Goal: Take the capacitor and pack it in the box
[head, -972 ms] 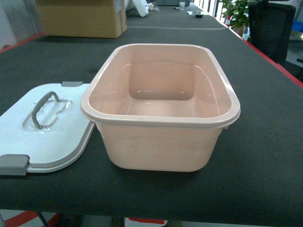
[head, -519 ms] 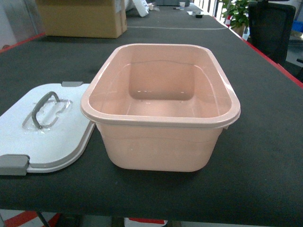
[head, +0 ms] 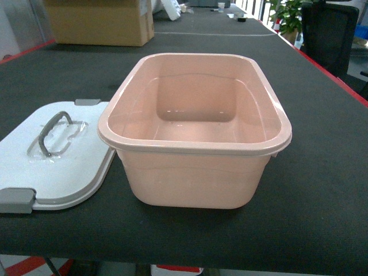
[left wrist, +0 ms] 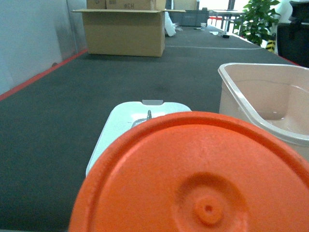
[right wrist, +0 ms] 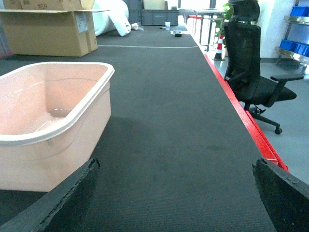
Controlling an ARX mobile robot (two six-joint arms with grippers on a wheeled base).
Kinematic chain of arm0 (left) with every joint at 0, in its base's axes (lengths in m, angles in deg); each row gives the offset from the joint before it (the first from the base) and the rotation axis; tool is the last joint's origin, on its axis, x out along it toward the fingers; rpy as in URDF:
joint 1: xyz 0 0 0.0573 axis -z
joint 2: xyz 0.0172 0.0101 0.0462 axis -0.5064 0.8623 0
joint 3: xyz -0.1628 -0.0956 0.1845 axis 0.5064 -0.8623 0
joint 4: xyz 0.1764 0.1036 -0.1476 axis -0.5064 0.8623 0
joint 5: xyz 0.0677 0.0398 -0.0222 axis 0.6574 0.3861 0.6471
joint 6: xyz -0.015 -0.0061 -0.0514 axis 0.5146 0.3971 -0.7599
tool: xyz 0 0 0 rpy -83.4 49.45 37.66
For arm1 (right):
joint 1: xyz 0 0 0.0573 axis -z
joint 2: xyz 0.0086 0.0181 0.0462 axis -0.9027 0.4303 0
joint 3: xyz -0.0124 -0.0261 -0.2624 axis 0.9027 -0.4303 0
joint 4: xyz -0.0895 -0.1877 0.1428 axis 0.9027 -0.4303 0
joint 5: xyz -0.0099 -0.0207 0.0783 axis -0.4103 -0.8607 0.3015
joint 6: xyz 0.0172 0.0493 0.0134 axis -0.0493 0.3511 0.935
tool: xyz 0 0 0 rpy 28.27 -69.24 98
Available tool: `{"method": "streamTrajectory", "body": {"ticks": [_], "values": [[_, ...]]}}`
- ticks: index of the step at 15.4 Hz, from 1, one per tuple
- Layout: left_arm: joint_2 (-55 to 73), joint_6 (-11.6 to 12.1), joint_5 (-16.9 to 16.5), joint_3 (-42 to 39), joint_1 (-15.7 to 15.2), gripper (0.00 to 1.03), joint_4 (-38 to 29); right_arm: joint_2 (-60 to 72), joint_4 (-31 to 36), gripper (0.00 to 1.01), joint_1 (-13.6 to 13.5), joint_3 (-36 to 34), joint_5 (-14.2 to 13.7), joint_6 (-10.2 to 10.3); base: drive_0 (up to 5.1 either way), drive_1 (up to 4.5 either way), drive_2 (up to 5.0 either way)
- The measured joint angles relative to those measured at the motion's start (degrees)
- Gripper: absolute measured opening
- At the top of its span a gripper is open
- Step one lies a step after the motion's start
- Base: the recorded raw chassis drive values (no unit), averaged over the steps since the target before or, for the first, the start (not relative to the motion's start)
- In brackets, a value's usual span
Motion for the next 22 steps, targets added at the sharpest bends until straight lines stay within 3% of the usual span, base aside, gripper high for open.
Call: {"method": "streamTrajectory", "body": {"ticks": [12,13,14,15,16,18,19,20,22], "values": [[0.00,0.00,0.00,0.00,0.00,0.42,0.00,0.00,0.00,0.98,0.00,0.00,0.00,-0.02,0.0,0.00,0.0],[2.97,1.84,11.21,-0.33,4.35,0.42,-8.94,0.00,0.02,0.98,0.00,0.00,-0.07,0.00,0.0,0.00,0.0],[7.82,2.78,19.80,-0.44,8.11,0.42,-17.42,0.00,-0.04,0.98,0.00,0.00,0.04,0.00,0.0,0.00,0.0],[16.35,3.21,28.04,-0.42,7.32,0.42,-25.59,0.00,0.13,0.98,0.00,0.00,0.00,-0.02,0.0,0.00,0.0],[25.94,3.52,29.64,-0.11,7.43,0.42,-35.98,0.00,-0.04,0.98,0.00,0.00,0.00,0.00,0.0,0.00,0.0],[47.89,4.04,26.10,2.86,10.78,0.42,-55.15,0.00,0.00,0.98,0.00,0.00,0.00,-0.02,0.0,0.00,0.0],[60.39,4.70,24.30,9.53,12.24,0.42,-63.10,0.00,0.00,0.98,0.00,0.00,0.00,-0.02,0.0,0.00,0.0],[69.33,4.90,22.99,16.59,13.77,0.42,-67.30,0.00,0.00,0.98,0.00,0.00,0.00,0.00,0.0,0.00,0.0],[86.90,4.98,22.12,29.99,18.38,0.42,-66.20,0.00,0.00,0.98,0.00,0.00,0.00,-0.02,0.0,0.00,0.0]]}}
